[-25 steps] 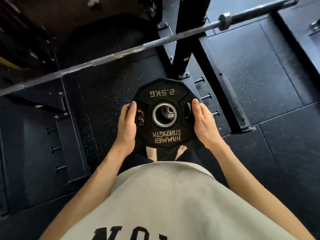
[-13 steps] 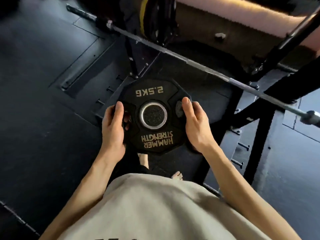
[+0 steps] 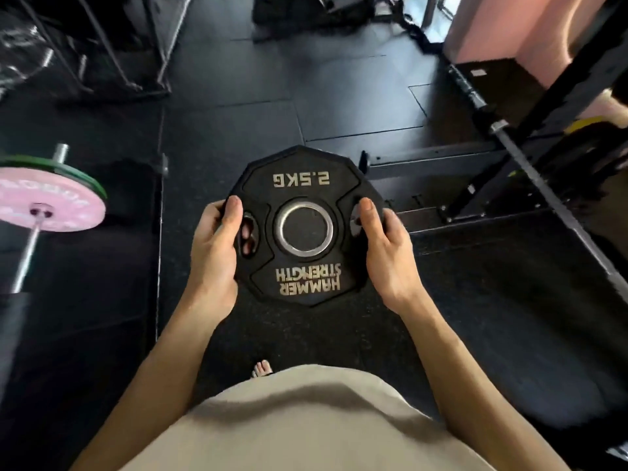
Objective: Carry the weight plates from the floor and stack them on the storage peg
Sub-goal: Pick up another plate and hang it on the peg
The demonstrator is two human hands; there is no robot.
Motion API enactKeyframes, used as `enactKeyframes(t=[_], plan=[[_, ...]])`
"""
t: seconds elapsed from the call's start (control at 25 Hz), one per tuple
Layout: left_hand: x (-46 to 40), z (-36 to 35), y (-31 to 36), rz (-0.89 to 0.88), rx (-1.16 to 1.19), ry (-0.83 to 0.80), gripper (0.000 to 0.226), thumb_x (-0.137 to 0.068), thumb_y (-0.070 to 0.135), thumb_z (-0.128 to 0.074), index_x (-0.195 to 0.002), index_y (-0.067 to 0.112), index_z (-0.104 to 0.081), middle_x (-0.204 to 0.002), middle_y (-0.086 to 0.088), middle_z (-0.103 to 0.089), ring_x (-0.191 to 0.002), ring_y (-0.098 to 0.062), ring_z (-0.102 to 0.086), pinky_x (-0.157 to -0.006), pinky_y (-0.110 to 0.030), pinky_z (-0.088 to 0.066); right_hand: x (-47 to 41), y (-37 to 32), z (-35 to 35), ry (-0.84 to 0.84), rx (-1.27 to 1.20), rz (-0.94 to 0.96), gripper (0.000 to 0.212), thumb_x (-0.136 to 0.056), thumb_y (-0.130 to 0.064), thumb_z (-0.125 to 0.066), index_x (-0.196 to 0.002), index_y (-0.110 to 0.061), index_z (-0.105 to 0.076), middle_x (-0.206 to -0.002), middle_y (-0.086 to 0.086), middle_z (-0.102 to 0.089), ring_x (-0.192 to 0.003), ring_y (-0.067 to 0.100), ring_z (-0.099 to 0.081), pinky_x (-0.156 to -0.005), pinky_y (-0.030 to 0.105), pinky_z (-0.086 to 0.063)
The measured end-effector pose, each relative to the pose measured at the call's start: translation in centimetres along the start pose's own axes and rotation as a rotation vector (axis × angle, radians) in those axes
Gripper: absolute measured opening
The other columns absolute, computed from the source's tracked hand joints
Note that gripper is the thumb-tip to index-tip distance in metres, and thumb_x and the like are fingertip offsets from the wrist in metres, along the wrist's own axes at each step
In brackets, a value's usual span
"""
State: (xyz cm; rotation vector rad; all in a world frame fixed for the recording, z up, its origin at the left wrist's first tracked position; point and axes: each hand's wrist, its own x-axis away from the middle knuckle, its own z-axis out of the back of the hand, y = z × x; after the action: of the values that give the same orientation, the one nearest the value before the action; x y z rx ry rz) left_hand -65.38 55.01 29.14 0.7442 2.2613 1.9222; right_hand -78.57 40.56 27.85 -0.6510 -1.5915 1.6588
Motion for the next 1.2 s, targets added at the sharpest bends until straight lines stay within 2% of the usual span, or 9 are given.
enactKeyframes(t=[0.12, 0.24, 0.4, 0.48, 0.56, 0.6, 0.76, 1.0, 1.2], plan=[[-2.4, 3.5, 1.9, -0.043, -0.012, 0.025, 0.022, -0.1, 0.034, -0.051, -0.084, 0.019, -0.055, -0.064, 0.006, -0.049, -0.057, -0.01, -0.046, -0.058, -0.027, -0.04, -1.8, -0.6, -4.8, -0.024, 0.007, 0.037, 0.048, -0.098, -0.047, -0.049, -0.089, 0.0, -0.056, -0.082, 0.002, -0.055, -0.07, 0.003, -0.047, -0.064, 0.014, -0.04], [-7.8, 8.6, 4.7, -0.066, 0.001, 0.047, 0.021, -0.099, 0.035, -0.054, -0.084, 0.02, -0.056, -0.068, 0.005, -0.053, -0.065, -0.013, -0.049, -0.067, -0.032, -0.041, -5.2, -2.0, -12.3, -0.069, 0.014, 0.03, 0.057, -0.097, -0.052, -0.049, -0.093, 0.005, -0.054, -0.083, 0.004, -0.054, -0.075, 0.007, -0.048, -0.069, 0.022, -0.042], [-14.7, 10.4, 6.2, -0.044, 0.022, 0.007, 0.028, -0.092, 0.041, -0.058, -0.1, 0.014, -0.06, -0.093, -0.01, -0.06, -0.089, -0.026, -0.057, -0.085, -0.044, -0.047, -10.5, -2.9, -16.7, -0.062, -0.006, 0.027, 0.056, -0.097, -0.05, -0.05, -0.092, 0.005, -0.055, -0.082, 0.004, -0.055, -0.073, 0.008, -0.048, -0.065, 0.018, -0.041], [-18.7, 10.1, 6.6, -0.044, 0.009, -0.005, 0.028, -0.095, 0.039, -0.056, -0.1, 0.012, -0.06, -0.088, -0.007, -0.062, -0.082, -0.023, -0.059, -0.081, -0.041, -0.05, -14.1, -3.2, -18.5, -0.053, -0.007, 0.004, 0.052, -0.097, -0.05, -0.051, -0.088, 0.001, -0.055, -0.08, 0.003, -0.055, -0.072, 0.008, -0.049, -0.067, 0.022, -0.042], [-23.5, 9.2, 7.1, -0.065, -0.016, -0.008, 0.023, -0.099, 0.036, -0.053, -0.09, 0.015, -0.057, -0.072, 0.004, -0.058, -0.067, -0.011, -0.055, -0.066, -0.028, -0.048, -18.7, -3.4, -20.0, -0.045, -0.022, -0.016, 0.046, -0.096, -0.051, -0.052, -0.085, -0.007, -0.057, -0.078, 0.002, -0.057, -0.071, 0.009, -0.051, -0.068, 0.027, -0.044], [-25.7, 8.6, 7.5, -0.072, -0.028, -0.009, 0.023, -0.099, 0.036, -0.052, -0.088, 0.017, -0.056, -0.07, 0.007, -0.057, -0.064, -0.009, -0.054, -0.063, -0.025, -0.046, -20.8, -3.6, -20.7, -0.043, -0.03, -0.021, 0.043, -0.096, -0.051, -0.052, -0.084, -0.01, -0.058, -0.077, 0.001, -0.057, -0.071, 0.009, -0.052, -0.068, 0.027, -0.045], [-35.4, 5.9, 9.4, -0.066, -0.031, -0.012, 0.023, -0.098, 0.037, -0.053, -0.091, 0.016, -0.058, -0.074, 0.006, -0.059, -0.069, -0.01, -0.055, -0.068, -0.027, -0.046, -30.7, -5.4, -23.3, -0.044, -0.042, -0.034, 0.035, -0.096, -0.048, -0.052, -0.082, -0.016, -0.058, -0.072, -0.005, -0.058, -0.065, 0.005, -0.053, -0.062, 0.02, -0.046], [-49.0, 2.5, 12.8, -0.079, -0.022, 0.029, 0.021, -0.099, 0.036, -0.052, -0.093, 0.017, -0.059, -0.078, 0.005, -0.062, -0.074, -0.012, -0.059, -0.072, -0.029, -0.049, -44.9, -8.6, -27.6, -0.089, -0.046, -0.063, 0.035, -0.097, -0.046, -0.052, -0.085, -0.014, -0.057, -0.075, 0.0, -0.057, -0.068, 0.009, -0.053, -0.063, 0.027, -0.047], [-63.4, 0.8, 15.0, -0.085, -0.033, 0.019, 0.021, -0.099, 0.035, -0.051, -0.091, 0.017, -0.059, -0.075, 0.007, -0.059, -0.072, -0.01, -0.056, -0.071, -0.028, -0.047, -58.0, -9.9, -33.1, -0.08, -0.052, -0.06, 0.035, -0.097, -0.046, -0.051, -0.087, -0.013, -0.057, -0.072, -0.003, -0.056, -0.065, 0.008, -0.053, -0.057, 0.023, -0.046]])
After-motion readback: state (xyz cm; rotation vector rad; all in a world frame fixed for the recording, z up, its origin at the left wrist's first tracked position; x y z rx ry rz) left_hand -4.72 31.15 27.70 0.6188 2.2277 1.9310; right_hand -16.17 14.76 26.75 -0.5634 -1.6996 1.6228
